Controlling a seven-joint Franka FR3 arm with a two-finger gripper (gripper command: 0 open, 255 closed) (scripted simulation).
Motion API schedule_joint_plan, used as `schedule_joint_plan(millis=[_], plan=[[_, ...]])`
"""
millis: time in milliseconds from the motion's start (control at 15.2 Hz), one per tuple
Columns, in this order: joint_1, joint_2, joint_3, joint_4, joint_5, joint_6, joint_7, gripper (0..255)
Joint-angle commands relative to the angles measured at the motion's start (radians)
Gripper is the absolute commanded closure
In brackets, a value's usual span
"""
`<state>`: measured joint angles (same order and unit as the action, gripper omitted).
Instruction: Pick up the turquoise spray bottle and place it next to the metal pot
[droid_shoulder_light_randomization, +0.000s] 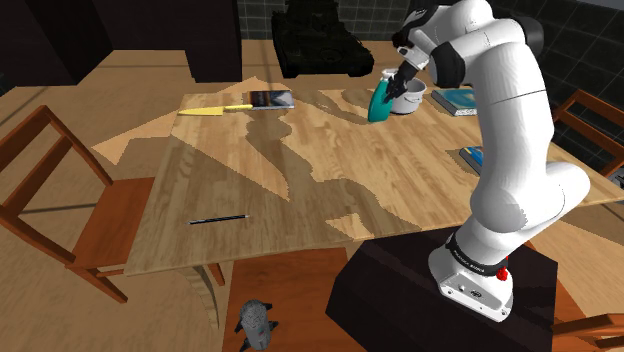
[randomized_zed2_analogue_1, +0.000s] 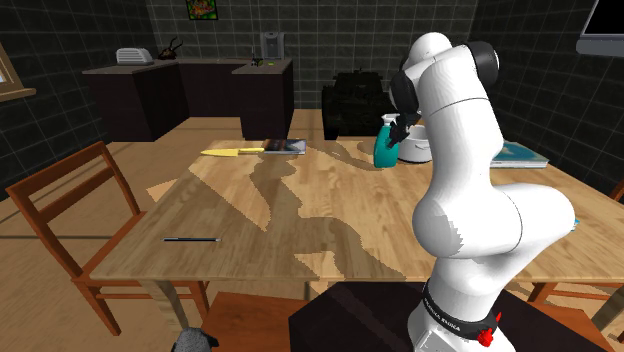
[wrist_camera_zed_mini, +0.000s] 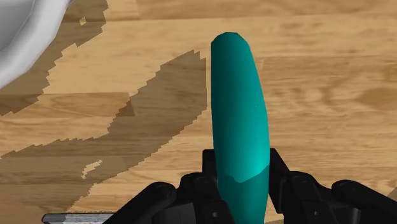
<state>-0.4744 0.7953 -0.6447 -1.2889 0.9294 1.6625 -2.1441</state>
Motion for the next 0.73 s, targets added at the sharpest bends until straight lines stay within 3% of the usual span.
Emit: schedule_joint_plan(millis=[0, 528, 594, 660], plan=[[-0.001, 0.012, 0.004, -0.007, 0.006, 0.015, -0.010, 255], [-0.001, 0.013, 0.005, -0.008, 0.007, 0.017, -0.011, 255], [-0.001, 0.013, 0.005, -0.008, 0.007, 0.017, -0.011, 0], [-0.001, 0.013, 0.005, -0.008, 0.007, 0.017, -0.011, 0]])
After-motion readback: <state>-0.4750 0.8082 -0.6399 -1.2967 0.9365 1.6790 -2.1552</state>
